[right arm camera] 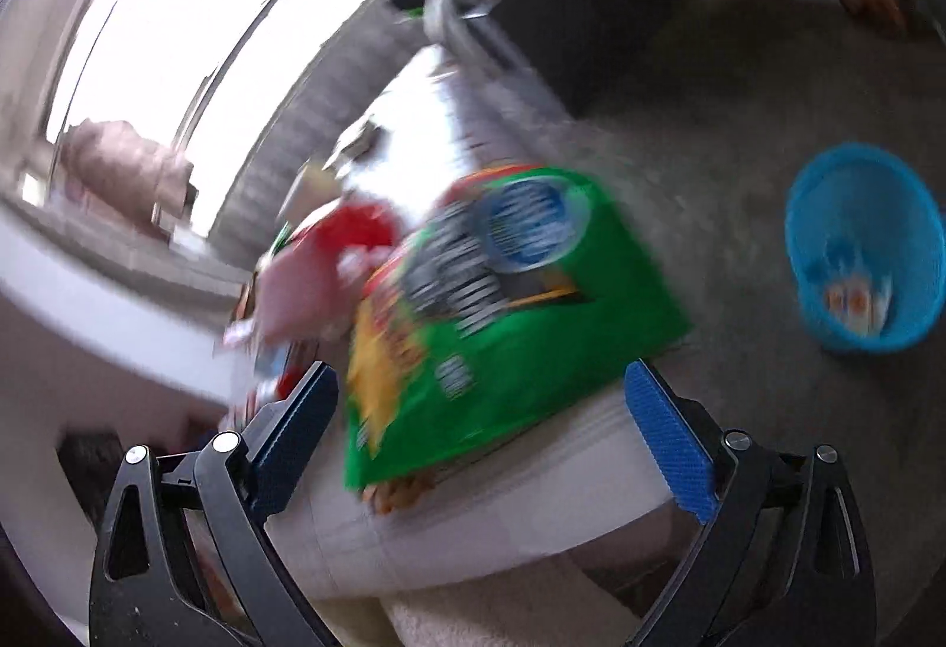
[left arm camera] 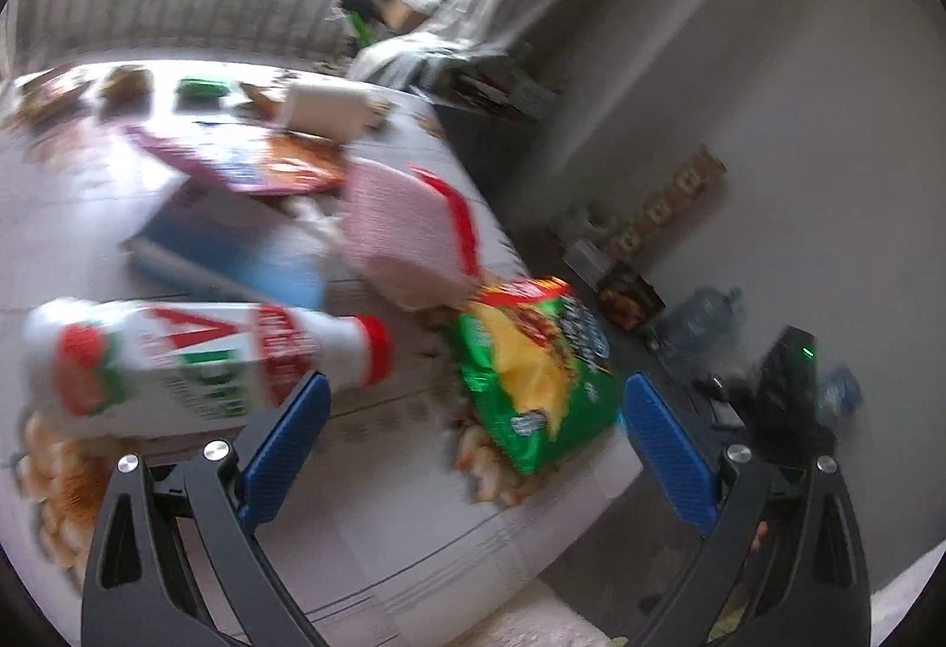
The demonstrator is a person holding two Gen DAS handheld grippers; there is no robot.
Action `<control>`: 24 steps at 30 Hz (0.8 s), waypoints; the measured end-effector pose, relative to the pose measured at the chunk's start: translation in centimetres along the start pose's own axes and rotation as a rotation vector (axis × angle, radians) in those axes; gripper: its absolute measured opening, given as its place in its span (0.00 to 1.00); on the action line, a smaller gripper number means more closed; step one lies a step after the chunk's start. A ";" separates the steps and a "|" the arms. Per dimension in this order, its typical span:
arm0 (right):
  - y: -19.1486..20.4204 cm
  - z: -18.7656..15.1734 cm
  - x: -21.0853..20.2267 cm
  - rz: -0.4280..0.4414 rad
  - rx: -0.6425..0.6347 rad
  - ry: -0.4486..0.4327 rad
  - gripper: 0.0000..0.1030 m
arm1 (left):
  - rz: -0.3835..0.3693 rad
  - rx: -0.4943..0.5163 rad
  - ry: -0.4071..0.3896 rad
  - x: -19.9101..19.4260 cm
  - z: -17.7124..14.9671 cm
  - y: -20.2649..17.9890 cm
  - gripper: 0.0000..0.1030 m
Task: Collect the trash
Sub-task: 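Move both tools back over the bed toward the green chip bag, then grasp green chip bag with left tool, then close right tool on it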
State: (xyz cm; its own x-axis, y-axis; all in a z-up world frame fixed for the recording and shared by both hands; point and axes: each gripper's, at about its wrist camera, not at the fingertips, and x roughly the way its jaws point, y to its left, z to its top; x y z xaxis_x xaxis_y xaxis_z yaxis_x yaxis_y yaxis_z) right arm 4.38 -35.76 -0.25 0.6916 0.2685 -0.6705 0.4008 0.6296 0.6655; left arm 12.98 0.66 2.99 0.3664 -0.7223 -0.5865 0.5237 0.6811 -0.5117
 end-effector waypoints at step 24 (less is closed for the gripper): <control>-4.4 1.7 2.5 0.597 0.307 0.071 0.71 | 0.065 0.134 0.295 14.5 -2.6 -4.6 0.34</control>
State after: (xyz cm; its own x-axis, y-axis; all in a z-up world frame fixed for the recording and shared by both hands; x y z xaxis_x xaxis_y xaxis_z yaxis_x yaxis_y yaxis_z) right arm 5.34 -39.05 -4.28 0.8106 0.5600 -0.1712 0.1215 0.1252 0.9847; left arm 13.93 -12.61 -4.76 0.1740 -0.5987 -0.7818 0.6103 0.6886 -0.3915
